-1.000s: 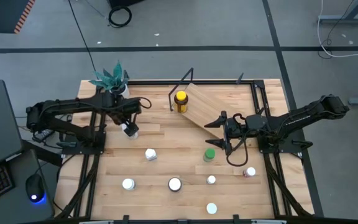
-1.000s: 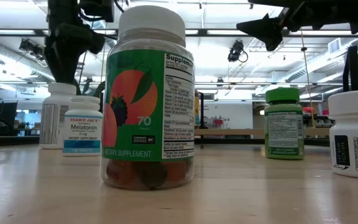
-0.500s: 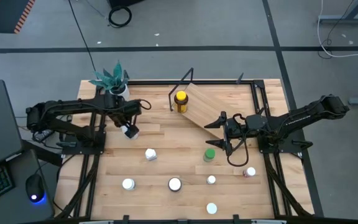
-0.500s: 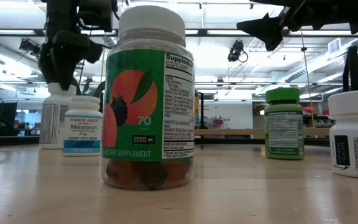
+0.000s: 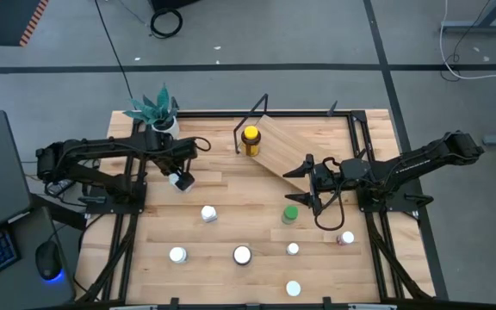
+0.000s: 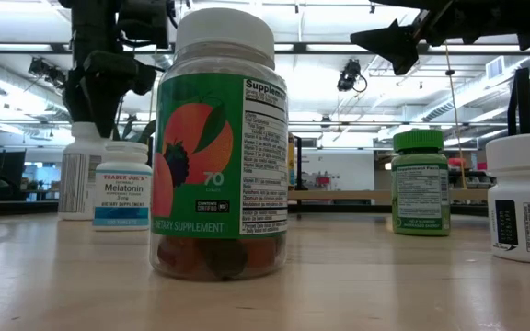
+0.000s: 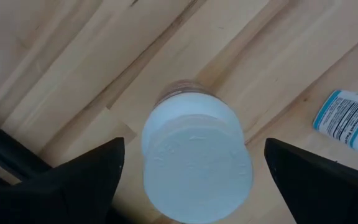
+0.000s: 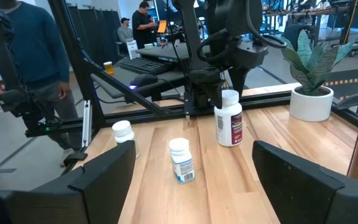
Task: Pick and place medicine bottles onto shelf by color
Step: Put the white and red pill bottle on the shelf
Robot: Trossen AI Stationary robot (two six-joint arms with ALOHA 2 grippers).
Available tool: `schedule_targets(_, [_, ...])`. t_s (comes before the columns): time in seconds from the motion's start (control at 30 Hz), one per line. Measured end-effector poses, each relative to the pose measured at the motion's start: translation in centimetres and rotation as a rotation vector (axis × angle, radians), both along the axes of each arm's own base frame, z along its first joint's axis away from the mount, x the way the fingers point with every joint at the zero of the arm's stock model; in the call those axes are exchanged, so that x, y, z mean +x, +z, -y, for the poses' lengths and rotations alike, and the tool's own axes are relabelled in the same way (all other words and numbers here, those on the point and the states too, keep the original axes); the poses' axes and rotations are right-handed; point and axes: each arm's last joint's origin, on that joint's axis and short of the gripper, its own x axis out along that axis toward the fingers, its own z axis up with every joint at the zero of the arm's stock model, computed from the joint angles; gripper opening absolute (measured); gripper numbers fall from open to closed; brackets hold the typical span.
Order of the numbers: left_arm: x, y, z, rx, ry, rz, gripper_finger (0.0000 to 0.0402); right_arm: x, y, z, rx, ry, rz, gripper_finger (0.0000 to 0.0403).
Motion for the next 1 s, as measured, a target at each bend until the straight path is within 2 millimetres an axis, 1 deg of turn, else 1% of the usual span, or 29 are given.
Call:
schedule_targets(0.13, [-0.06,-0.01,0.02,-0.002,0.001,-0.006,0.0379,0.0,0.0,0.0,0.0,0.0,0.0,0.0331])
schedule_targets(0.53, [-0.08,-0.02,0.29,-0.007,0.014,-0.013,0.0326,0.0,0.0,0.0,0.001,0.0,0.0,0.0331])
schedule_targets(0.63, [-0.11,-0.03,0.42,-0.008,0.013,-0.019,0.0303,0.0,0.0,0.0,0.0,0.0,0.0,0.0331])
schedule_targets(0.8, [-0.13,-0.09,0.43,-0.014,0.029,-0.033,0.0246,0.0,0.0,0.01,0.001,-0.003,0.0,0.0331])
schedule_targets(0.83, [-0.05,-0.12,0.41,-0.016,0.033,-0.036,0.0241,0.0,0.0,0.02,0.0,-0.007,0.0,0.0331])
schedule_targets(1.0, [0.33,-0.08,0.37,-0.024,0.031,0.002,0.0241,0.0,0.0,0.03,0.0,-0.009,0.0,0.0331])
